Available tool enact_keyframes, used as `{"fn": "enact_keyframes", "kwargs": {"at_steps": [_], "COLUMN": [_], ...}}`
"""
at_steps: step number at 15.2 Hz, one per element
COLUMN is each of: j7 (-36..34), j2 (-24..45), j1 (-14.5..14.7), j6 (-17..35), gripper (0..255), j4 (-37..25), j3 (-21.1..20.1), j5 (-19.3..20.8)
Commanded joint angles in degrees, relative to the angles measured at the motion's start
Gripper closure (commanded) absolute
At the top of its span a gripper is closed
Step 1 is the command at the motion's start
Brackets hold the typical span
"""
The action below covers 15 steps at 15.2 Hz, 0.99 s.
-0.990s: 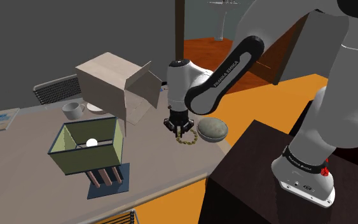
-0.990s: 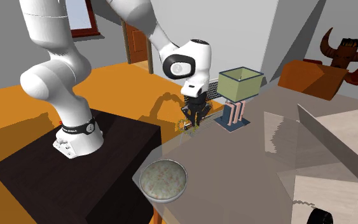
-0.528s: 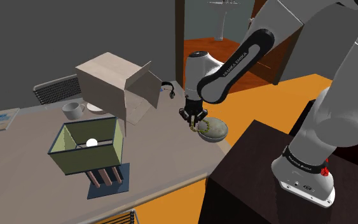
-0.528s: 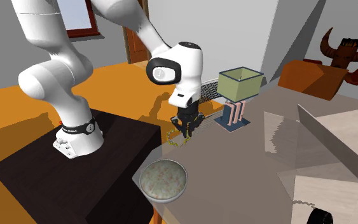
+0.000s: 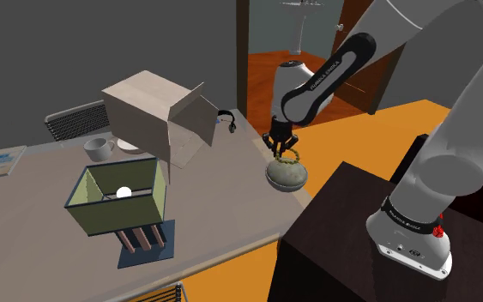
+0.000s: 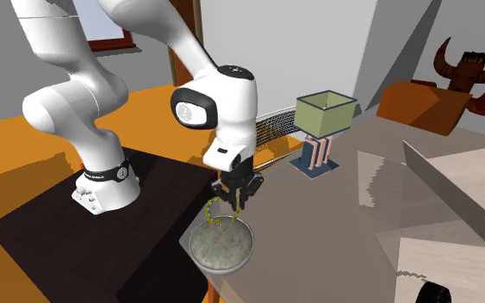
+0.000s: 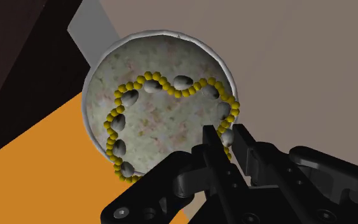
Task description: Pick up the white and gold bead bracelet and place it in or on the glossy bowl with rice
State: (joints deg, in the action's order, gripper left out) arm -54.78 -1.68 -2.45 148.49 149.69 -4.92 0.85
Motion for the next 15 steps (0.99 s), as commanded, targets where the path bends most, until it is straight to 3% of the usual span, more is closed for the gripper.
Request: {"fn": "enact_keyframes", "kwargs": {"at_steps": [1,15], "j7": [1.86,-0.29], "j2": [0.40,12.97], "j1": [-0.86,-0.62], "j6": [0.99,13.25], "gripper": [255,255], "j4": [0.56,0.30], "j3": [0.92,1.72], "j5": [0.07,2.91]}}
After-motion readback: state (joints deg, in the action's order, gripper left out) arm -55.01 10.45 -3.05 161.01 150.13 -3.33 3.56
